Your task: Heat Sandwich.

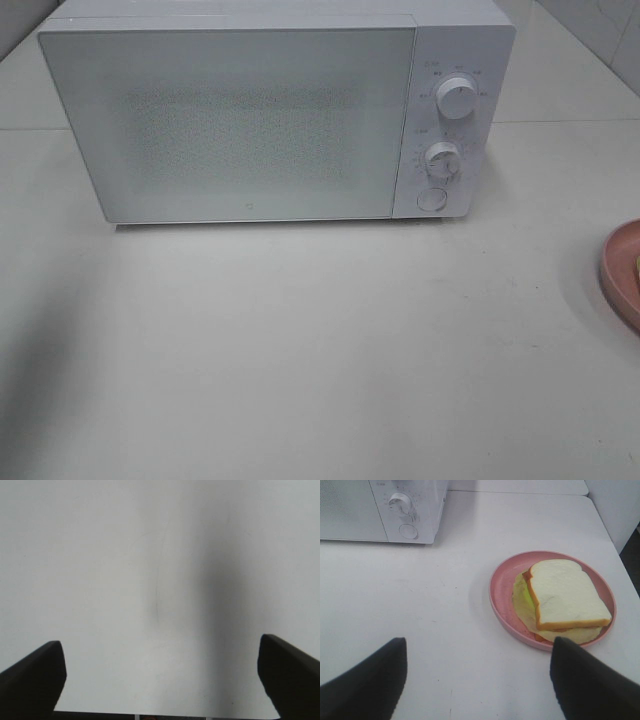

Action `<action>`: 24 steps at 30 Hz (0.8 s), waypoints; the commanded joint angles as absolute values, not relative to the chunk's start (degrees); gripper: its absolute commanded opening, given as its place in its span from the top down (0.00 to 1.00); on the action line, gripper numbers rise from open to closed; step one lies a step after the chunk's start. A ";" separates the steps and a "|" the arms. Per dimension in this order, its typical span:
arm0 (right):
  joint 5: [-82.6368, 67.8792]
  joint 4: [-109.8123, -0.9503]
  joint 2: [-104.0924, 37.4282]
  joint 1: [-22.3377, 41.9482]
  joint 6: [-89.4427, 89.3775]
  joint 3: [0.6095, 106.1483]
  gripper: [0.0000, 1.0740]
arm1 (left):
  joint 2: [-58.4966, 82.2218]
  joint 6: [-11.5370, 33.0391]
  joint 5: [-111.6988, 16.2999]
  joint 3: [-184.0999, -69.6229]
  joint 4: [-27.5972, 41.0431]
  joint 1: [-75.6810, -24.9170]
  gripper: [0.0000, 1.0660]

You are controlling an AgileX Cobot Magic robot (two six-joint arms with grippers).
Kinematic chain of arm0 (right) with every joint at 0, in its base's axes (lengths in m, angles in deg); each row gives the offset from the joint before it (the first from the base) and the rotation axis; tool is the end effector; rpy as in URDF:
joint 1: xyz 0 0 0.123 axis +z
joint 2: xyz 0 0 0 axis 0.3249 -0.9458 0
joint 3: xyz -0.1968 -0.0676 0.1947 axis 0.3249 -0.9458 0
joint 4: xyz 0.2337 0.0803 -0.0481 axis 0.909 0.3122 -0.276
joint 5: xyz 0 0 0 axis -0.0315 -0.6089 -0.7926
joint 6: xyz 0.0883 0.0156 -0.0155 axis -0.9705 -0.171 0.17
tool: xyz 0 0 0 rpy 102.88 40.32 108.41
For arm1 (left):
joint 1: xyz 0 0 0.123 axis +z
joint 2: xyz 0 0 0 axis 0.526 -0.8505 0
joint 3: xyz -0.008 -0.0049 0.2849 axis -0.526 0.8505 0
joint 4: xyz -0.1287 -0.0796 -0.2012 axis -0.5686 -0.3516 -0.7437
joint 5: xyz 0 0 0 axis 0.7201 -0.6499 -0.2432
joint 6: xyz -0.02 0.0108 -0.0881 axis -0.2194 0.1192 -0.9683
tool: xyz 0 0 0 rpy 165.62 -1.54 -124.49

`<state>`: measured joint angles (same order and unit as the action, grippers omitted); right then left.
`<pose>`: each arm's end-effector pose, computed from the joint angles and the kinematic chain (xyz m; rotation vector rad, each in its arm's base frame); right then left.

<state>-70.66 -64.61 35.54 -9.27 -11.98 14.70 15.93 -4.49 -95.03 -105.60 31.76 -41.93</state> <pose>-0.0039 -0.0132 0.2810 -0.0334 2.0094 0.0018 0.1958 -0.0209 0.2870 0.0610 2.7444 0.1373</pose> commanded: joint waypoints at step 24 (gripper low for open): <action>-70.43 -64.89 37.08 -9.73 -11.86 14.65 0.29 | 43.03 6.97 -104.36 -100.28 19.84 -41.76 0.07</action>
<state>-70.66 -64.61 35.54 -9.27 -11.98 14.70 41.77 5.82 -103.73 -100.68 20.59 -41.93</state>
